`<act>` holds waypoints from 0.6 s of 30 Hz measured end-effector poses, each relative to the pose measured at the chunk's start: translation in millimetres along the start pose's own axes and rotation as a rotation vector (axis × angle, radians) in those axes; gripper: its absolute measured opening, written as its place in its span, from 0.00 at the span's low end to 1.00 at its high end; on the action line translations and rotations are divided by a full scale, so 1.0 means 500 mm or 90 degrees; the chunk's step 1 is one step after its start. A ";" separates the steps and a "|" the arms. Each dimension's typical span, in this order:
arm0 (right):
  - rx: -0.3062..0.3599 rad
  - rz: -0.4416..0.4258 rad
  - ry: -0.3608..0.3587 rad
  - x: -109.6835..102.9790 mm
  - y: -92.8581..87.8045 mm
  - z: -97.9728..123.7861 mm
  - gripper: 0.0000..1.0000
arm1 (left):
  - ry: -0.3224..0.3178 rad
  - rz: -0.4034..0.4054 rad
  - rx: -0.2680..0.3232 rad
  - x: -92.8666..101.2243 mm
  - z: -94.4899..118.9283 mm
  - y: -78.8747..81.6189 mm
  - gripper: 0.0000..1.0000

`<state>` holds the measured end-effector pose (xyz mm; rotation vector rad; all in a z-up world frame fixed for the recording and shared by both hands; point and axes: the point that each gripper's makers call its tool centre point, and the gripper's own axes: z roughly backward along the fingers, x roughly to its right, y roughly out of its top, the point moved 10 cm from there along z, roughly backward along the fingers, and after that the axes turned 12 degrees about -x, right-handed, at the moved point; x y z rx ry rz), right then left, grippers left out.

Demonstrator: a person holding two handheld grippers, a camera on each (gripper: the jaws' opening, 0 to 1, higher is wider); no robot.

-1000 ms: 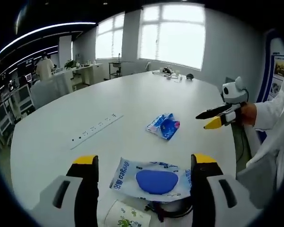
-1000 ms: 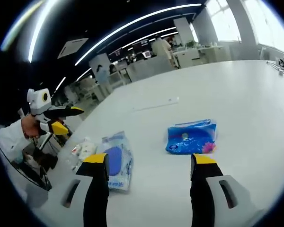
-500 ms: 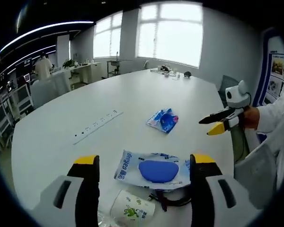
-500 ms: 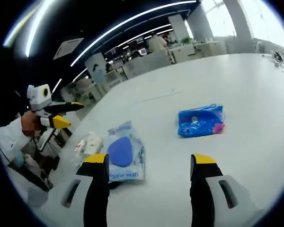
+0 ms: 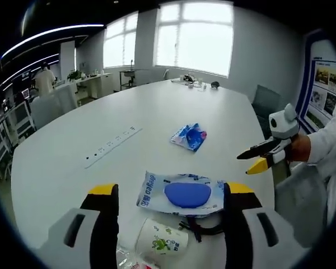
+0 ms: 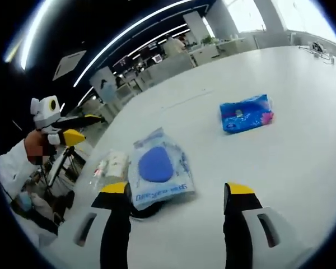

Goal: Arrange the tabletop items into an orderly group along one side of the table until the central work area is clear of visible clutter.

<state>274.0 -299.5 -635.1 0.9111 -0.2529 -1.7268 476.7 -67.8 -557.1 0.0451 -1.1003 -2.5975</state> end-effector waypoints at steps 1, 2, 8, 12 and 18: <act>-0.004 -0.004 -0.001 -0.004 -0.004 -0.003 0.66 | -0.002 -0.002 -0.001 -0.001 -0.001 -0.001 0.78; -0.002 -0.014 0.002 -0.009 -0.007 -0.005 0.65 | -0.005 -0.005 -0.001 -0.004 -0.002 -0.002 0.78; -0.009 -0.019 0.011 -0.052 -0.030 -0.019 0.59 | -0.016 -0.012 -0.005 -0.009 -0.005 -0.010 0.77; -0.015 -0.035 0.020 -0.075 -0.047 -0.031 0.57 | -0.024 -0.019 -0.007 -0.009 -0.007 -0.014 0.76; -0.014 -0.076 0.018 -0.101 -0.068 -0.048 0.52 | -0.033 -0.023 -0.006 -0.010 -0.008 -0.019 0.76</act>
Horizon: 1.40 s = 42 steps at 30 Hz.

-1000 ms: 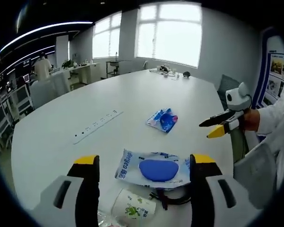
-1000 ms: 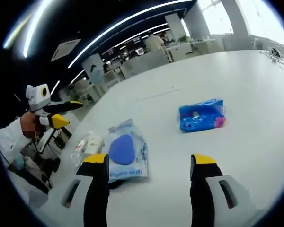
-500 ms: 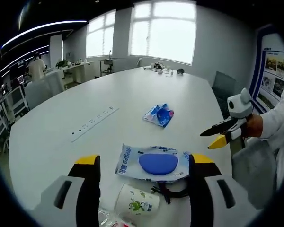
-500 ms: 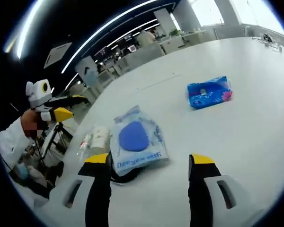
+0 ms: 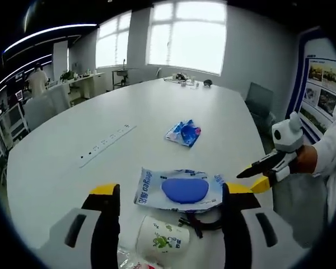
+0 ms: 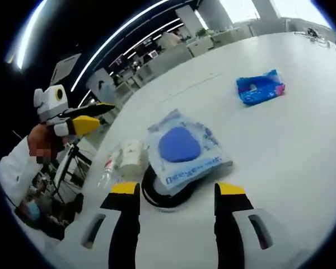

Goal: Arrange the tabletop items into an orderly group along one side of the table until the central work area is clear of visible clutter.

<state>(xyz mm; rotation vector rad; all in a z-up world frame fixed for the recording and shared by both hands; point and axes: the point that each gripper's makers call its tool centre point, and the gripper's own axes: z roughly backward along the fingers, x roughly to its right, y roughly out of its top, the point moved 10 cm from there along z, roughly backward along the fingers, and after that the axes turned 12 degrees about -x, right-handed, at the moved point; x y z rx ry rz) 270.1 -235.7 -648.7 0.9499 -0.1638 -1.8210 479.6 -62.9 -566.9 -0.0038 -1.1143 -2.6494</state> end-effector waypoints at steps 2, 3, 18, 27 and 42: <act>-0.002 -0.026 0.009 -0.003 -0.002 -0.005 0.49 | -0.002 0.000 0.002 -0.001 0.000 -0.002 0.76; 0.003 -0.038 0.007 -0.003 -0.002 -0.007 0.48 | -0.002 0.000 0.003 -0.002 0.000 -0.003 0.76; 0.008 -0.166 0.042 -0.001 0.003 -0.041 0.30 | -0.004 0.009 0.001 -0.010 -0.006 -0.015 0.74; 0.001 -0.215 0.051 0.007 -0.001 -0.055 0.19 | -0.007 0.006 -0.005 -0.013 -0.020 -0.014 0.73; -0.015 -0.216 0.043 0.022 -0.004 -0.059 0.03 | -0.012 -0.006 -0.026 -0.034 -0.075 0.024 0.68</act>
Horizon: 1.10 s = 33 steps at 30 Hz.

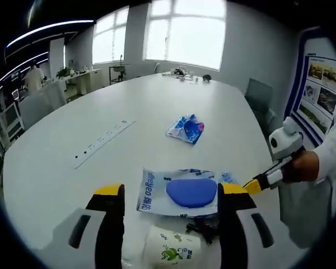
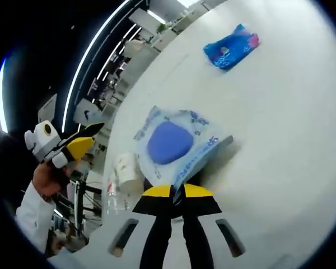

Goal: Arrange the tabletop items into an orderly group along one side of the table until the central work area is clear of visible clutter.

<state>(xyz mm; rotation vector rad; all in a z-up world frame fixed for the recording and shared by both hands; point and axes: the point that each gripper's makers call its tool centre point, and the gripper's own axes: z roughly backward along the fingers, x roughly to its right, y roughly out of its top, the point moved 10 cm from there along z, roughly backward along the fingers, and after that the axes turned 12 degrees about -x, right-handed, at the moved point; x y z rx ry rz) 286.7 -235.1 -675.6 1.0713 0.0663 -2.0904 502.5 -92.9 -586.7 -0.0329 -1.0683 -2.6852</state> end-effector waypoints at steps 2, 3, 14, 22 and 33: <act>-0.001 -0.002 0.000 0.003 0.001 0.000 0.02 | -0.003 -0.002 -0.003 -0.006 -0.014 0.010 0.67; -0.003 -0.001 0.000 0.004 0.002 -0.001 0.02 | -0.002 -0.001 -0.007 -0.010 -0.021 0.013 0.66; -0.004 -0.007 0.007 0.009 0.002 0.001 0.02 | -0.014 -0.002 -0.053 -0.040 -0.094 0.037 0.64; -0.005 -0.004 0.008 0.010 0.002 0.001 0.01 | -0.018 -0.004 -0.086 -0.064 -0.127 0.033 0.64; -0.005 -0.008 0.009 0.012 0.002 -0.002 0.01 | -0.024 -0.033 -0.164 -0.082 -0.186 0.023 0.55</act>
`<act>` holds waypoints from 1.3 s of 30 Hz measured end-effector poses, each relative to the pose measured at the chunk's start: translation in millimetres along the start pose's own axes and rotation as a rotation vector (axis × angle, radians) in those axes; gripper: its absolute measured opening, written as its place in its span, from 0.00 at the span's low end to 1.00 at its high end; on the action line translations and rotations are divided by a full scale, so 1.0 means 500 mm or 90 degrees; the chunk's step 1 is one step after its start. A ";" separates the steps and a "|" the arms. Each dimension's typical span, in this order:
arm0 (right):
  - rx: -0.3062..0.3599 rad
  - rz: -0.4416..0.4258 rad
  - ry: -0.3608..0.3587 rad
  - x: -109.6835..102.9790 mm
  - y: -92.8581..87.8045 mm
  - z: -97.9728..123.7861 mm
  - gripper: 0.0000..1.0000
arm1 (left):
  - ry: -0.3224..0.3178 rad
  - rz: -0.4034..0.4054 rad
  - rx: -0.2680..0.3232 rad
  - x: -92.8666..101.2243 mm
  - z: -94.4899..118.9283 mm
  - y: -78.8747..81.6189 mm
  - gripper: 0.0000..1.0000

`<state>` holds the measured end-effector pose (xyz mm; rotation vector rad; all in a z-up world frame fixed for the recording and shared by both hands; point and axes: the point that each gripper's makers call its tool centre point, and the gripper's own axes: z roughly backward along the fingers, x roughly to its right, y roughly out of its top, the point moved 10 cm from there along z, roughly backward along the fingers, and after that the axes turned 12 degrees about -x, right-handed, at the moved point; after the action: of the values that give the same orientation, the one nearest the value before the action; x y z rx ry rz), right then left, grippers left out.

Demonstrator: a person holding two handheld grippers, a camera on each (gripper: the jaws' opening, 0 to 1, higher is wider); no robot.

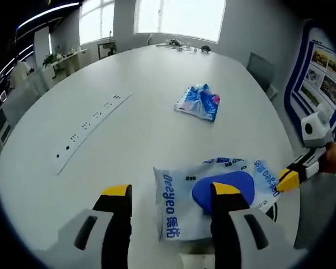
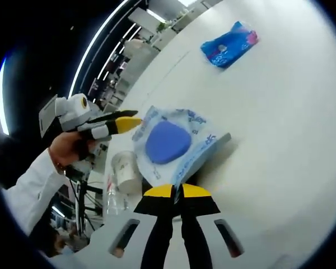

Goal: Arrange the tabletop items into an orderly group along one side of the table until the central work area is clear of visible clutter.

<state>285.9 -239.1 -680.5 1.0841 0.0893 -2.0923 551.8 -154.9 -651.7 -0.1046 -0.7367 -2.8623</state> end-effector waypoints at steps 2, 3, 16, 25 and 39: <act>0.000 -0.001 0.000 0.001 0.000 0.000 0.01 | -0.008 0.013 -0.019 -0.005 -0.013 -0.002 0.56; 0.000 -0.002 0.000 0.001 0.000 0.000 0.01 | -0.008 0.012 -0.025 -0.007 -0.017 -0.001 0.55; 0.001 -0.001 0.002 0.004 0.003 -0.001 0.00 | -0.015 0.008 -0.061 -0.014 -0.039 -0.010 0.08; 0.004 0.032 -0.003 -0.003 0.013 0.011 0.00 | -0.003 0.011 -0.038 -0.007 -0.011 -0.017 0.00; 0.039 0.129 0.001 -0.020 0.083 0.058 0.00 | 0.044 0.091 0.058 0.019 0.110 -0.023 0.00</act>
<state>297.2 -273.4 -643.7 1.0833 -0.0809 -1.9236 541.3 -119.7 -607.8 -0.0435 -0.8112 -2.6791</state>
